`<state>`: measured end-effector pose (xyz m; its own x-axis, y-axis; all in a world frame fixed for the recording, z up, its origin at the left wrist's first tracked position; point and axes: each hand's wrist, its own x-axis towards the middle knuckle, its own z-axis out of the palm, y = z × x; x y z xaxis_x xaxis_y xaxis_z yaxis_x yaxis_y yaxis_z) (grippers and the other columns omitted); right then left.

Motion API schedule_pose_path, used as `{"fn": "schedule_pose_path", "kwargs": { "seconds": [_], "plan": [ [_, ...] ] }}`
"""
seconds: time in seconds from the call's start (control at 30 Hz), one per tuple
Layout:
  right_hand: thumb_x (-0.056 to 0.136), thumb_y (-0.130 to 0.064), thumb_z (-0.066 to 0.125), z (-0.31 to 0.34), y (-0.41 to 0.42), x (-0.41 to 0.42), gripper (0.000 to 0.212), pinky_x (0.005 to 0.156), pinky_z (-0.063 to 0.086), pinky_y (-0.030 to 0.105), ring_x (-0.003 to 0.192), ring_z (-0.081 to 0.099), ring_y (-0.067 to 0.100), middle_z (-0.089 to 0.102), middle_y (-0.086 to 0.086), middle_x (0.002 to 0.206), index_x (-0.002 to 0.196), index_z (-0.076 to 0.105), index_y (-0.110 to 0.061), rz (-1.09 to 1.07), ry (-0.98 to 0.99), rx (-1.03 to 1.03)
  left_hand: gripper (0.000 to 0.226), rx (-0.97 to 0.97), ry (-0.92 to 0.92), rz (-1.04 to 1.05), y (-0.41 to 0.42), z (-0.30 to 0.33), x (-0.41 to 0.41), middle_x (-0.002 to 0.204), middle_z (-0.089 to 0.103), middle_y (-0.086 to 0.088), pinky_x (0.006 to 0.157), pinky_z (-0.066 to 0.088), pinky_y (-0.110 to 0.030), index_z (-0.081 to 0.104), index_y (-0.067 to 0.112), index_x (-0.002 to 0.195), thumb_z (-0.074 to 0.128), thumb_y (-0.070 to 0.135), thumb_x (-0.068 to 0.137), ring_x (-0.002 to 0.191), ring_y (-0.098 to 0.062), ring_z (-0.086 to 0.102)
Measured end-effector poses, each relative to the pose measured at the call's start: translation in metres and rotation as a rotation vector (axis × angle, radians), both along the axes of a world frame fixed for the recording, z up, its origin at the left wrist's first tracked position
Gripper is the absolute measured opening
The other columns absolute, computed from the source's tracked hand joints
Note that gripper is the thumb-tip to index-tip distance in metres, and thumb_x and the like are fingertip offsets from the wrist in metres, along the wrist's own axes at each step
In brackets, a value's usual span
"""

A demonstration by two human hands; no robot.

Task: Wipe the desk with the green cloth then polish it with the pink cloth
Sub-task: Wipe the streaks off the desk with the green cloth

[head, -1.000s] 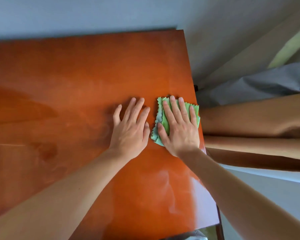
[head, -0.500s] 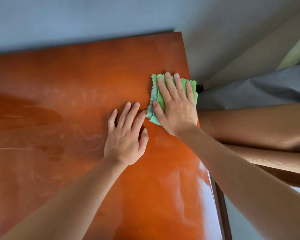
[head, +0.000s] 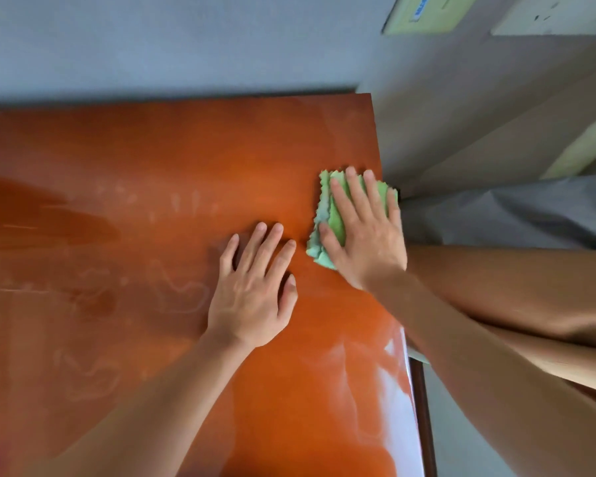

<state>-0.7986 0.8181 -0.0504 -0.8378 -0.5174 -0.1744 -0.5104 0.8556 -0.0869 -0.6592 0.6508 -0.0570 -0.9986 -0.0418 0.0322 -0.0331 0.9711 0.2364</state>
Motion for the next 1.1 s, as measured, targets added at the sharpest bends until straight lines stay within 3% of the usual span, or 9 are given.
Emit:
{"fn": "schedule_pose_path", "kwargs": {
  "seconds": [0.3,0.73,1.1],
  "plan": [
    [0.099,-0.058,0.011,-0.002,-0.059,-0.103,0.074,0.127,0.002,0.05,0.157,-0.007,0.024,-0.001,0.002,0.171,0.163,0.002,-0.023,-0.085,0.02,0.016,0.051,0.004,-0.012,-0.005,0.0,0.0,0.001,0.158,0.043,-0.011,0.12,0.025,-0.057,0.055,0.015,0.143,0.043,0.038,0.099,0.15,-0.029,0.033],
    [0.103,-0.057,0.015,0.0,-0.041,-0.04,0.074,0.127,-0.003,0.044,0.157,-0.002,0.026,0.004,0.008,0.171,0.163,0.008,-0.015,-0.105,0.035,-0.009,0.052,-0.01,-0.032,-0.015,0.001,-0.001,0.0,0.158,0.042,-0.011,0.121,0.022,-0.056,0.056,0.016,0.143,0.041,0.04,0.099,0.15,-0.029,0.031],
    [0.102,-0.055,0.02,0.001,-0.074,-0.114,0.075,0.128,0.007,0.045,0.157,0.001,0.029,0.004,0.01,0.171,0.163,0.006,-0.013,-0.284,0.008,-0.077,0.053,0.0,-0.031,-0.014,0.0,0.0,0.0,0.158,0.042,-0.01,0.12,0.022,-0.056,0.054,0.017,0.145,0.045,0.04,0.098,0.149,-0.03,0.034]
  ]
}}
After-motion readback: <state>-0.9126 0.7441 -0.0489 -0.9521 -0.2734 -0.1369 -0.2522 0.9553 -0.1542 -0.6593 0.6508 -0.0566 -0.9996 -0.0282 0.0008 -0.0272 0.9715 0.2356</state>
